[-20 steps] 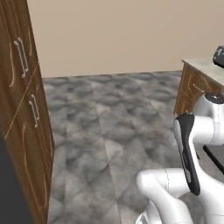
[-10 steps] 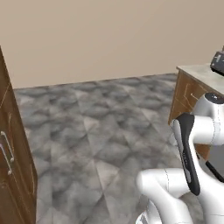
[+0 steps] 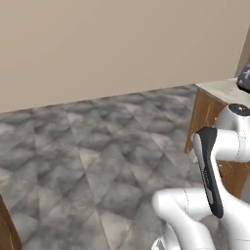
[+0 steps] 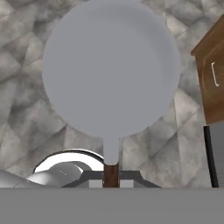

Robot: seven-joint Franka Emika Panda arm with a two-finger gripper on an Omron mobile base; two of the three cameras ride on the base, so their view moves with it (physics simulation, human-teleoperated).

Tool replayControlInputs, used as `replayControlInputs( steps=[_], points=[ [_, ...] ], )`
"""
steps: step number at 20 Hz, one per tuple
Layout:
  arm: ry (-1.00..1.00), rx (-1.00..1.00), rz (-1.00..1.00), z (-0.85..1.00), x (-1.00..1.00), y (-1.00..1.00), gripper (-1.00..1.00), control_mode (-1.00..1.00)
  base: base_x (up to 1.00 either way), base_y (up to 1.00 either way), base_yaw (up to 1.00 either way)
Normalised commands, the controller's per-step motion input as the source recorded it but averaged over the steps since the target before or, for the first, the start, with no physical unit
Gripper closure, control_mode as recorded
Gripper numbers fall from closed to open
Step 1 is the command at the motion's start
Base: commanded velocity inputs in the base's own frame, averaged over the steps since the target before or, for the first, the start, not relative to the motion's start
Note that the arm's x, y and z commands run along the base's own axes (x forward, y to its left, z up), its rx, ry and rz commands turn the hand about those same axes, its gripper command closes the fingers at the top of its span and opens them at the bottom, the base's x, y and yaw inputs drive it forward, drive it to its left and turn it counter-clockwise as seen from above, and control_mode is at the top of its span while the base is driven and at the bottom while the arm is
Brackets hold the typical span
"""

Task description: Take the fork and place it on the left side of the plate. Then take the spoon and place it on the right side of the plate. Make sure they're directly next to the plate.

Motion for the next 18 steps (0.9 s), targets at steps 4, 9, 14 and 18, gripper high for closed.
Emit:
replayControlInputs(
  steps=[4, 9, 14, 18],
  points=[
    [0.00, 0.00, 0.00, 0.00, 0.00, 0.00, 1.00, 1.00, 1.00, -0.22, -0.23],
    [0.00, 0.00, 0.00, 0.00, 0.00, 0.00, 1.00, 1.00, 1.00, -0.17, -0.23],
    [0.00, 0.00, 0.00, 0.00, 0.00, 0.00, 1.00, 1.00, 1.00, -0.09, -0.23],
    [0.00, 0.00, 0.00, 0.00, 0.00, 0.00, 1.00, 1.00, 1.00, -0.01, -0.24]
  ],
)
